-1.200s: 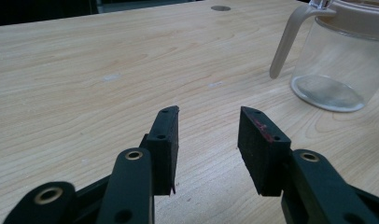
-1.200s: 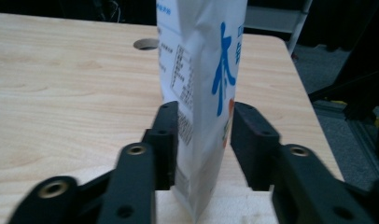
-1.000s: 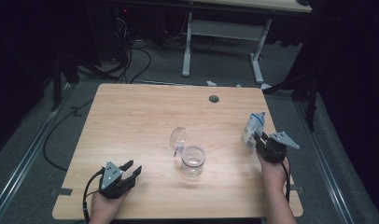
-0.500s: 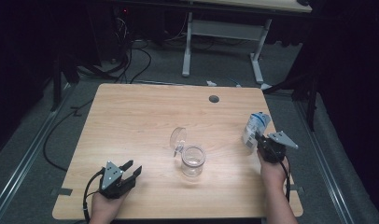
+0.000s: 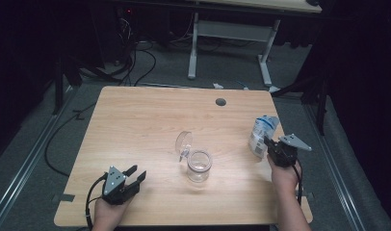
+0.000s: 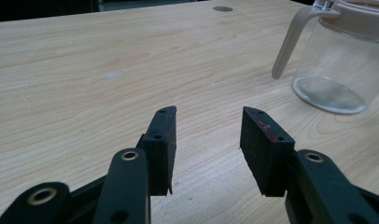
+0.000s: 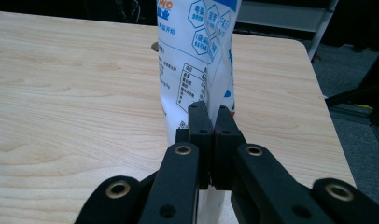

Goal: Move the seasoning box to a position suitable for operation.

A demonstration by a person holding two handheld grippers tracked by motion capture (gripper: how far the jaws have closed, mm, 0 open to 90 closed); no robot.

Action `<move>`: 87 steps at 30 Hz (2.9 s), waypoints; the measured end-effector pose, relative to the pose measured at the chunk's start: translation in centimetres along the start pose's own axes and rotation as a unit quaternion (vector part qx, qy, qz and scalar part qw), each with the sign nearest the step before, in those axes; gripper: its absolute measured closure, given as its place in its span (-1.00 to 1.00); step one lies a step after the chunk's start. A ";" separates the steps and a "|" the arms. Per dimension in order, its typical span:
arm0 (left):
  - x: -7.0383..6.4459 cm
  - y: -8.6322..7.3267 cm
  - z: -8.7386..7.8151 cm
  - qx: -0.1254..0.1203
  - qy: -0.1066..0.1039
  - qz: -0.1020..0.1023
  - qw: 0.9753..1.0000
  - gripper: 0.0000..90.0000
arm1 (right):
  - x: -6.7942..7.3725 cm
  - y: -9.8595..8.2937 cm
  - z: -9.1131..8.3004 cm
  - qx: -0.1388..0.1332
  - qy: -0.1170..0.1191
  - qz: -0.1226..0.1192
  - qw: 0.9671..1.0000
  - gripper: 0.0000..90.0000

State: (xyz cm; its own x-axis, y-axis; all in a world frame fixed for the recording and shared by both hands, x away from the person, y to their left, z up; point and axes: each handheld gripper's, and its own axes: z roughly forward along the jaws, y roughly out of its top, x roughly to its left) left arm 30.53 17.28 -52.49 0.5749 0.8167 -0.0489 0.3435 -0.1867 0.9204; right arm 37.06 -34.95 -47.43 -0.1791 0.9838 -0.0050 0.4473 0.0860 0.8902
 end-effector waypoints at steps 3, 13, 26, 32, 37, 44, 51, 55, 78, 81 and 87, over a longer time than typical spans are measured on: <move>0.0 0.0 0.0 -0.001 0.000 -0.001 1.000 0.25 | 0.1 0.2 -0.2 0.002 0.002 -0.004 1.000 0.99; 0.0 0.1 0.1 -0.004 -0.005 -0.002 1.000 0.25 | 1.3 1.2 -2.5 0.019 0.037 -0.026 0.999 0.99; -0.2 0.1 0.2 -0.009 -0.009 -0.001 1.000 0.24 | 3.6 1.4 -4.9 0.041 0.087 -0.041 0.995 0.99; -0.1 0.1 0.0 -0.011 -0.009 -0.002 1.000 0.24 | 4.6 1.7 -5.4 0.053 0.097 -0.047 0.993 0.99; -0.1 0.1 0.0 -0.011 -0.010 -0.002 1.000 0.23 | 5.4 1.7 -5.8 0.065 0.102 -0.048 0.992 0.99; -0.2 0.1 -0.1 -0.013 -0.013 -0.002 1.000 0.23 | 6.1 1.7 -6.4 0.086 0.109 -0.055 0.989 0.99; -0.3 0.1 -0.2 -0.014 -0.014 -0.001 1.000 0.23 | 7.0 2.1 -6.8 0.114 0.116 -0.069 0.984 0.99; -0.3 0.1 -0.2 -0.014 -0.015 -0.002 1.000 0.23 | 7.4 2.8 -7.0 0.146 0.126 -0.077 0.978 0.99; -0.4 0.1 -0.1 -0.014 -0.018 -0.003 1.000 0.23 | 8.7 5.2 -6.8 0.280 0.138 -0.123 0.942 0.99; -0.4 0.1 -0.2 -0.014 -0.018 -0.001 1.000 0.23 | 8.7 5.4 -6.7 0.293 0.139 -0.121 0.938 0.99; -0.5 0.0 -0.1 -0.014 -0.019 -0.001 1.000 0.23 | 8.7 5.9 -6.5 0.317 0.141 -0.129 0.929 0.99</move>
State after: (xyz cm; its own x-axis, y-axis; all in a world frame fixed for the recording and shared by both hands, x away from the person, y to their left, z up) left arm 30.19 16.93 -52.39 0.6021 0.7958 -0.0641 0.3239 -0.1701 0.9307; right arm 32.45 -26.95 -39.27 -0.5349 0.8447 0.0184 0.7678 0.4769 0.4279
